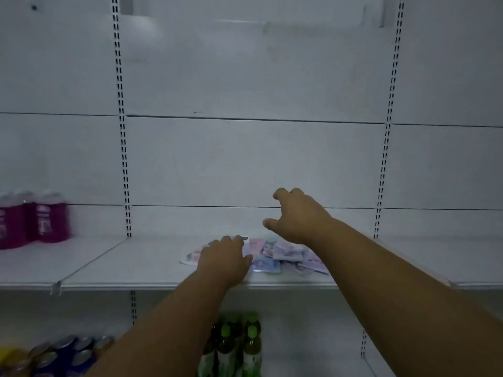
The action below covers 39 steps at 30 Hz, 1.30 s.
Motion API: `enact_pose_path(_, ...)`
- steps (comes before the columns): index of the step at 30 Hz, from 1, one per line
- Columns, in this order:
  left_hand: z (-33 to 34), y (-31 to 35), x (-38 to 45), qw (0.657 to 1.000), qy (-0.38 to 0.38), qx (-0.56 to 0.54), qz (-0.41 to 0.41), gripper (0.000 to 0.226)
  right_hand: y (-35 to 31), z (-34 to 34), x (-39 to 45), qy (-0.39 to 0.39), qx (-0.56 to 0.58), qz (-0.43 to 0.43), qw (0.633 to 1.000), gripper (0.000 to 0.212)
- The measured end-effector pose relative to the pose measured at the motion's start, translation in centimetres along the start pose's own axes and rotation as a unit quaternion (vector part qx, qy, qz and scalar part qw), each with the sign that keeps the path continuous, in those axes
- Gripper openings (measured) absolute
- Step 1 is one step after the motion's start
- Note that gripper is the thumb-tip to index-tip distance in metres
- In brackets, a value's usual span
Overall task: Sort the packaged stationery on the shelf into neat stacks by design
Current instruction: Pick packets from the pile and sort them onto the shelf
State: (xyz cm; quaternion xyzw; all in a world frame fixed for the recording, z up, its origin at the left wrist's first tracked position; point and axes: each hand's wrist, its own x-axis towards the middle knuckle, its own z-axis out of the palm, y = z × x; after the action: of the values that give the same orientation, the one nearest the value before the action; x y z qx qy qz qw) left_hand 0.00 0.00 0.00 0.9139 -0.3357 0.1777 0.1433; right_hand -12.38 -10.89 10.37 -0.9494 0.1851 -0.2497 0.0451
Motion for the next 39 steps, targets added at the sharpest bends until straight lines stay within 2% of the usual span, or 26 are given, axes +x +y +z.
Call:
enact_pose_path(3, 1.8, -0.5, 2.9, 0.997, 0.005, -0.003, -0.081, 0.052, 0.4, 1.7, 2.1, 0.008, -0.004, 0.013, 1.0, 0.063)
enact_pose_path(6, 2.8, -0.1, 4.6, 0.986, -0.048, -0.023, -0.16, 0.064, 1.2, 3.1, 3.7, -0.008, -0.01, 0.028, 1.0, 0.061)
enact_pose_path(12, 4.0, -0.5, 6.9, 0.977, -0.09, -0.025, -0.193, 0.072, 2.9, 5.2, 6.4, -0.017, -0.009, 0.018, 1.0, 0.059)
enact_pose_path(14, 3.6, -0.2, 7.2, 0.976, -0.075, -0.032, -0.203, 0.075, 3.5, 5.9, 7.2, -0.025, -0.002, 0.014, 1.0, 0.059)
enact_pose_path(17, 2.7, 0.0, 7.6, 0.97, 0.007, -0.128, -0.206, 0.058, 4.9, 7.0, 8.1, -0.029, 0.02, 0.018, 0.999, 0.059)
enact_pose_path(20, 1.8, -0.3, 7.6, 0.936, 0.081, -0.277, -0.2, 0.034, 7.0, 8.3, 8.8, -0.046, 0.046, 0.036, 0.997, 0.054)
enact_pose_path(22, 1.2, -0.2, 7.1, 0.897, 0.116, -0.378, -0.196, 0.014, 8.5, 9.7, 9.1, -0.078, 0.033, 0.053, 0.995, 0.048)
enact_pose_path(25, -0.2, 1.0, 6.0, 0.827, 0.133, -0.514, -0.186, 0.007, 10.1, 12.2, 9.8, -0.142, -0.022, 0.086, 0.986, 0.042)
enact_pose_path(27, -1.1, 1.6, 5.4, 0.798, 0.117, -0.566, -0.173, 0.008, 10.8, 13.6, 10.2, -0.175, -0.054, 0.105, 0.977, 0.042)
enact_pose_path(34, -1.5, 1.7, 4.4, 0.779, 0.104, -0.599, -0.152, 0.009, 11.6, 14.5, 11.8, -0.199, -0.072, 0.15, 0.966, 0.06)
enact_pose_path(36, -1.4, 1.7, 4.1, 0.777, 0.101, -0.602, -0.152, 0.008, 11.3, 14.3, 11.6, -0.165, -0.07, 0.153, 0.972, 0.061)
enact_pose_path(39, -1.3, 1.1, 3.9, 0.769, 0.093, -0.614, -0.154, 0.009, 10.6, 14.1, 11.2, -0.056, -0.007, 0.157, 0.986, 0.053)
